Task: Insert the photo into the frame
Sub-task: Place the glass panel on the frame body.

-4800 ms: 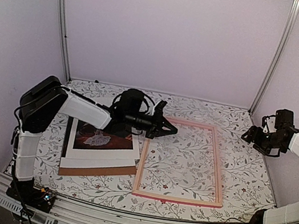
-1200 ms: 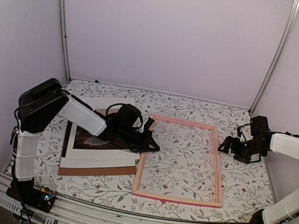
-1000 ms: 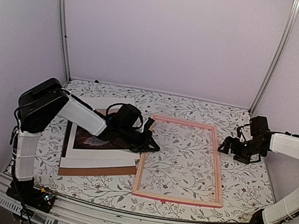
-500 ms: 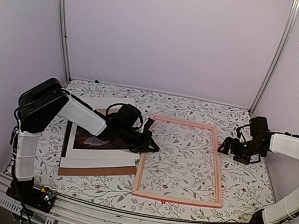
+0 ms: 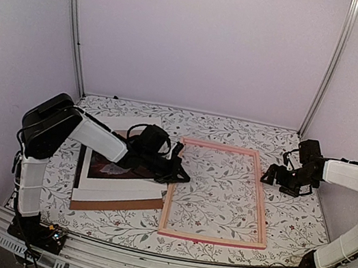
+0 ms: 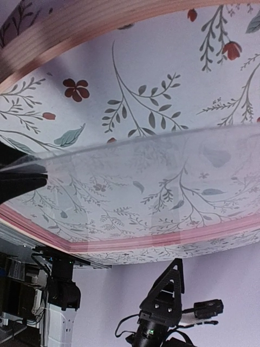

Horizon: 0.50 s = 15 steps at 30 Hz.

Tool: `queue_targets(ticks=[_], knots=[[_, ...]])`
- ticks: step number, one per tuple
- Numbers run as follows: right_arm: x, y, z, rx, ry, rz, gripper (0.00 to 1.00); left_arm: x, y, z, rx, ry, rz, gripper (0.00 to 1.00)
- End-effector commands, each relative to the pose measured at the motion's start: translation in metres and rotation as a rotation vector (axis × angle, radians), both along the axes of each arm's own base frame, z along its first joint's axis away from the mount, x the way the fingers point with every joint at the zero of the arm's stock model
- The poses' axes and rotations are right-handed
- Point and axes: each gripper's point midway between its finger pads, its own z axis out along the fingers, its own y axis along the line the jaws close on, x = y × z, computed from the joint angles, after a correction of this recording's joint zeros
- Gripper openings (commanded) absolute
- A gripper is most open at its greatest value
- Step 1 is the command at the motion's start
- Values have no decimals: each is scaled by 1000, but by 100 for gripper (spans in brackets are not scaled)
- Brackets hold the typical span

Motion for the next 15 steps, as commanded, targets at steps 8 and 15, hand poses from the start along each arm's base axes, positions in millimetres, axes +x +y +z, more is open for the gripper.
queue_targets(ticks=[8,15], knots=[[-1,3,-5,0,5,2,99,-2,2,4,7,-13,-22,0],[-2,3,-5,-1,8,4,99,-1,3,3,10,-12,-23,0]])
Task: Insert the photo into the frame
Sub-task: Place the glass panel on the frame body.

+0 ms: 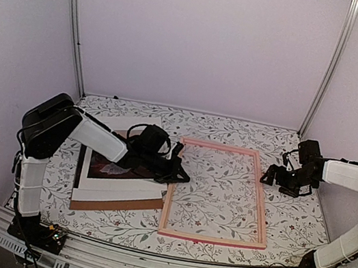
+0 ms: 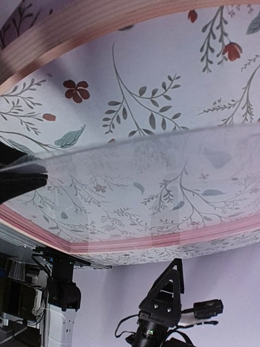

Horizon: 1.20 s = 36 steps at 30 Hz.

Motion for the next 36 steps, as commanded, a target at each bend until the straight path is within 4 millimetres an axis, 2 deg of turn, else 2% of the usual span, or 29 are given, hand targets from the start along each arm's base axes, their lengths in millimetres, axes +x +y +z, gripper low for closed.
queue_targets(ticks=[1,36], knots=[[0,2,-4,0,4,-2,99,-2,2,3,9,-10,-22,0],[-2,3,-6,-5,9,3,99,0,2,-2,21,-11,-37,0]])
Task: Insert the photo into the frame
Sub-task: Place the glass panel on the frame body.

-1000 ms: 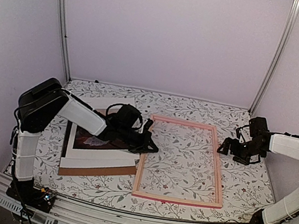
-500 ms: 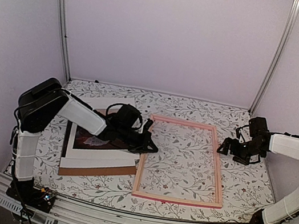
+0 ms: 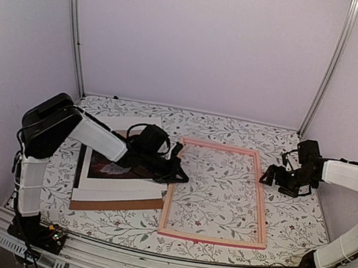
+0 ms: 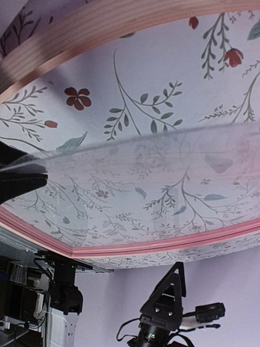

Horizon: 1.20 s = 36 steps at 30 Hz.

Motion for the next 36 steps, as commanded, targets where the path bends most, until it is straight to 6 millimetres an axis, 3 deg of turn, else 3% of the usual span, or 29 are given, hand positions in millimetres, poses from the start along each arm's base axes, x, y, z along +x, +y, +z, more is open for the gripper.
queue_targets(ticks=[1,22,30,36], knots=[[-2,1,-6,-4,10,-3,99,0,-1,1,5,-6,-27,0],[-5,16,-17,15,31,29,99,-4,-9,-2,2,0,-41,0],[-5,22,-18,13,33,45,99,-4,-7,-2,13,-7,-32,8],[-1,27,-5,4,1,57,99,-3,-7,-2,16,-8,-30,14]])
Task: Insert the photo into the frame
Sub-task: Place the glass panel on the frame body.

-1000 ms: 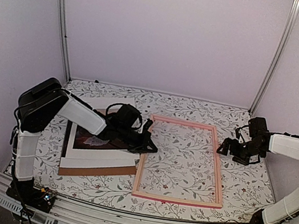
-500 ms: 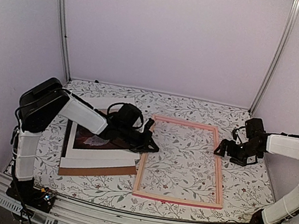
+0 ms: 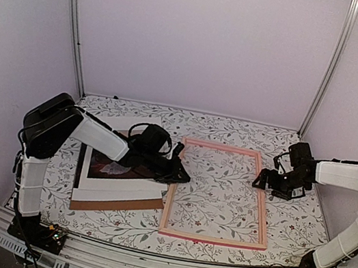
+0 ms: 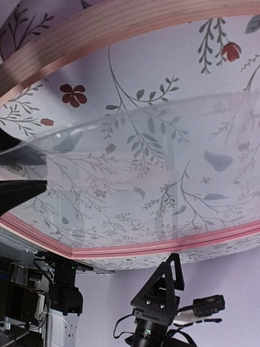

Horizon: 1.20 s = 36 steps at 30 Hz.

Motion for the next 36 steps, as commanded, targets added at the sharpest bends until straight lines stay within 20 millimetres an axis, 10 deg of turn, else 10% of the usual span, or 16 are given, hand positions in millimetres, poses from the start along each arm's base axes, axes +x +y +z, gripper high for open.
queue_targets(ticks=[1,18,36], knots=[[7,7,14,3,-39,9,99,-5,-3,-2,12,-9,-23,15],[17,79,48,76,-117,157,99,-3,-3,2,18,-15,-18,22],[1,192,19,180,-40,393,99,-4,-3,-1,23,-13,-17,25]])
